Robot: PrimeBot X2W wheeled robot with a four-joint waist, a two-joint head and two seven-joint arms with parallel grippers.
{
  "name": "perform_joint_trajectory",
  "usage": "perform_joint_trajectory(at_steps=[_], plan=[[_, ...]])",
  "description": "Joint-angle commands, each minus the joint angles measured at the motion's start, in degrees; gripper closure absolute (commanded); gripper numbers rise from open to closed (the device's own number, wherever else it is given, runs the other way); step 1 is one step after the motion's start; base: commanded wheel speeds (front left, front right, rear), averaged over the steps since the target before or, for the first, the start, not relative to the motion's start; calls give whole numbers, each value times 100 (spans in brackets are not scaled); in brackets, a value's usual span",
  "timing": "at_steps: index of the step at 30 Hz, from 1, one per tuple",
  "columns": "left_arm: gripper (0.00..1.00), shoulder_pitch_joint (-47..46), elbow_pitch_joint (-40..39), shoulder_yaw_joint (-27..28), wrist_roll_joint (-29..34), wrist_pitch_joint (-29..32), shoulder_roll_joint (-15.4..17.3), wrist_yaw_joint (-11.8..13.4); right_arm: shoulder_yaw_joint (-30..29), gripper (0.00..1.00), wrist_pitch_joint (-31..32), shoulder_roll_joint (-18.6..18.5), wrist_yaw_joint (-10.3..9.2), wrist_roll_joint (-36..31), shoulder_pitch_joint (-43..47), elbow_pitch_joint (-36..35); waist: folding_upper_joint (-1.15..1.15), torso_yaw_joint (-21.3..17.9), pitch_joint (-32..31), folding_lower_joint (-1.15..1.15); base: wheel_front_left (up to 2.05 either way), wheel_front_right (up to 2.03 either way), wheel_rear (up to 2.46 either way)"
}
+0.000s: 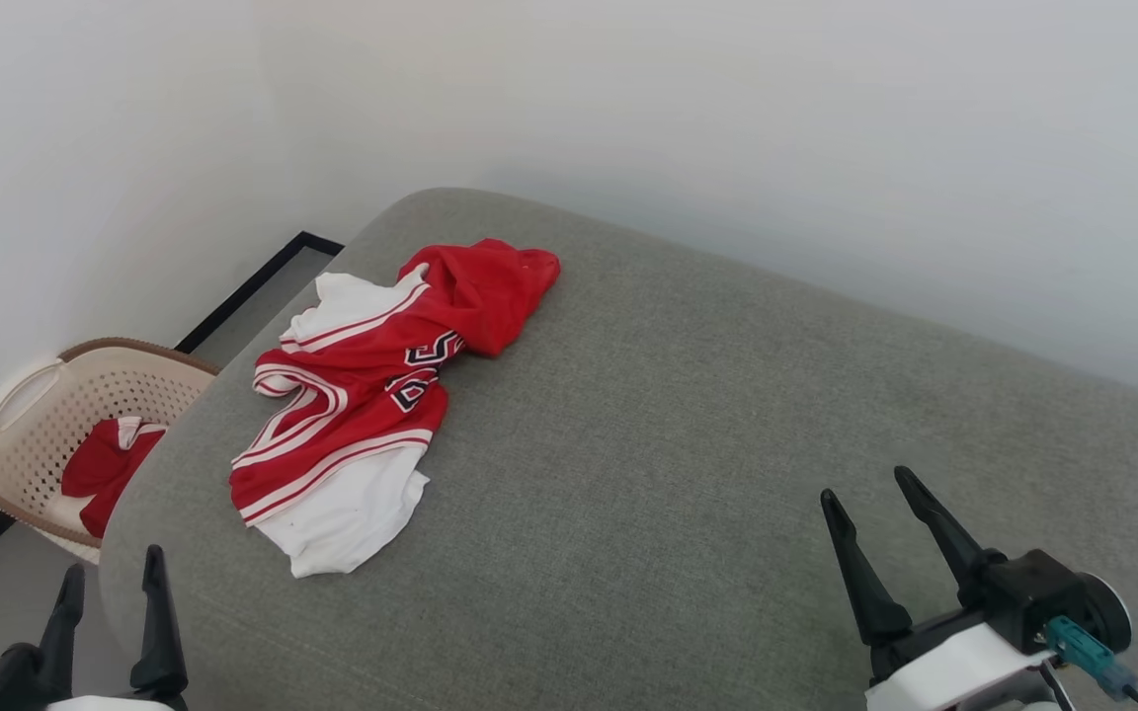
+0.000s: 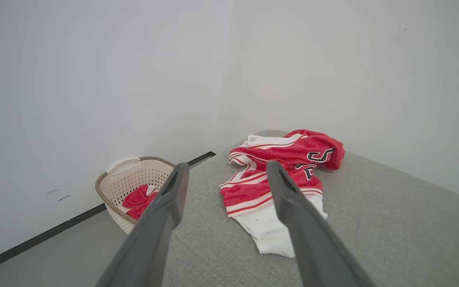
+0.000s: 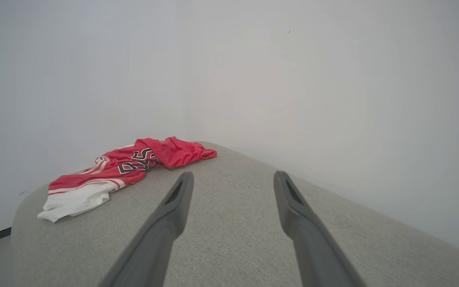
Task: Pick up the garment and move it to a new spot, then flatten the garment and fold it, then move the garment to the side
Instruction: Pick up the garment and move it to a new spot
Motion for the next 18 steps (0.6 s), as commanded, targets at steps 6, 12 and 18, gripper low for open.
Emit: perform_joint_trajectory(at_steps=[6, 12, 18], plan=[[0, 44, -64, 107, 50, -12, -90, -4, 122, 0, -31, -51, -2, 61, -197, 85, 0, 82, 90, 0, 0, 0, 0], [0, -92, 7, 129, 24, -12, -132, -12, 123, 0, -31, -104, -2, 84, -219, 109, 0, 105, 123, 0, 0, 0, 0], [0, -576, 385, -118, -120, 126, 12, -24, -72, 0, -31, -132, -2, 24, -75, 68, 0, 101, 139, 0, 0, 0, 0]])
